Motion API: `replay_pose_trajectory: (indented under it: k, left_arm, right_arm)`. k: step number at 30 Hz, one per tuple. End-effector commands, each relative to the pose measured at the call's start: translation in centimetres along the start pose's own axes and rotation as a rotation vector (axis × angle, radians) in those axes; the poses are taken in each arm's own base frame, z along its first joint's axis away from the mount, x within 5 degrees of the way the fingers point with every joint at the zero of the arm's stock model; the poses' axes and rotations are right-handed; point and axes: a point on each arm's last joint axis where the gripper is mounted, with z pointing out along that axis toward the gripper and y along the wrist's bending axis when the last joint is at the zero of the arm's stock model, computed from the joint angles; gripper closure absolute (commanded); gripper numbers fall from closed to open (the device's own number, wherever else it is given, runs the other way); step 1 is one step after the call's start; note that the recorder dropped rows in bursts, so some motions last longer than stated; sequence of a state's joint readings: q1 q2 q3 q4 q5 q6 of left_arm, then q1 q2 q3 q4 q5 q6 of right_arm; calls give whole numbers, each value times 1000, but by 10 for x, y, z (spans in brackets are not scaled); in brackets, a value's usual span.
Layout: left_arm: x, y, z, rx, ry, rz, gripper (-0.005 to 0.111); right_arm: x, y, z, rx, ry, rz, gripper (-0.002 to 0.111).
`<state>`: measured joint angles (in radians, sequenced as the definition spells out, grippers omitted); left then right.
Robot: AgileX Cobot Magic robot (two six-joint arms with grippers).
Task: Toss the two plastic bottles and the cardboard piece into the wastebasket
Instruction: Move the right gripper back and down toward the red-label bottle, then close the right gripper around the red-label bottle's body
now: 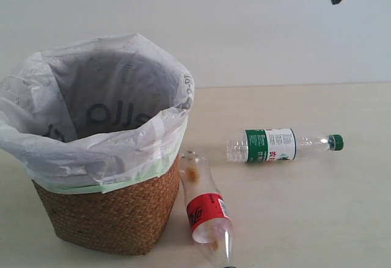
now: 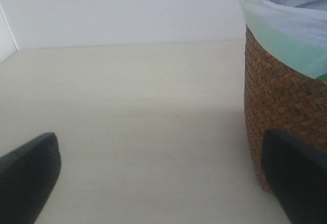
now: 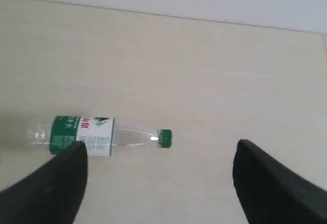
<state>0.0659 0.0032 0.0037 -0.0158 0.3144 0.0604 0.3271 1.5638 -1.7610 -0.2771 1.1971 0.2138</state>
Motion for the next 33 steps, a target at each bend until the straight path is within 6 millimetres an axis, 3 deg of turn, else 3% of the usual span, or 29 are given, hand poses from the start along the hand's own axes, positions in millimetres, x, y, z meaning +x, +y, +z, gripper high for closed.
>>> replay_pose_trajectory:
  k: [1, 4, 12, 15, 20, 26, 33]
  left_arm:
    - [-2, 0, -1, 6, -15, -9, -1]
    - [-2, 0, -1, 6, -15, -9, -1]
    - [-2, 0, -1, 6, -15, -9, -1]
    - [-2, 0, -1, 6, -15, -9, -1]
    - [-2, 0, -1, 6, -15, -9, -1]
    - [-2, 0, -1, 6, -15, -9, -1]
    - [-2, 0, -1, 6, -15, -9, -1]
  right_arm:
    - [11, -5, 11, 17, 74, -55, 50]
    - [30, 10, 29, -94, 176, -83, 59]
    - [84, 48, 80, -414, 296, -81, 60]
    - [99, 62, 88, -500, 306, -108, 59]
    - [122, 95, 100, -541, 326, -211, 41]
    - [143, 132, 112, -568, 299, -287, 41]
    - [156, 153, 134, -567, 326, -310, 41]
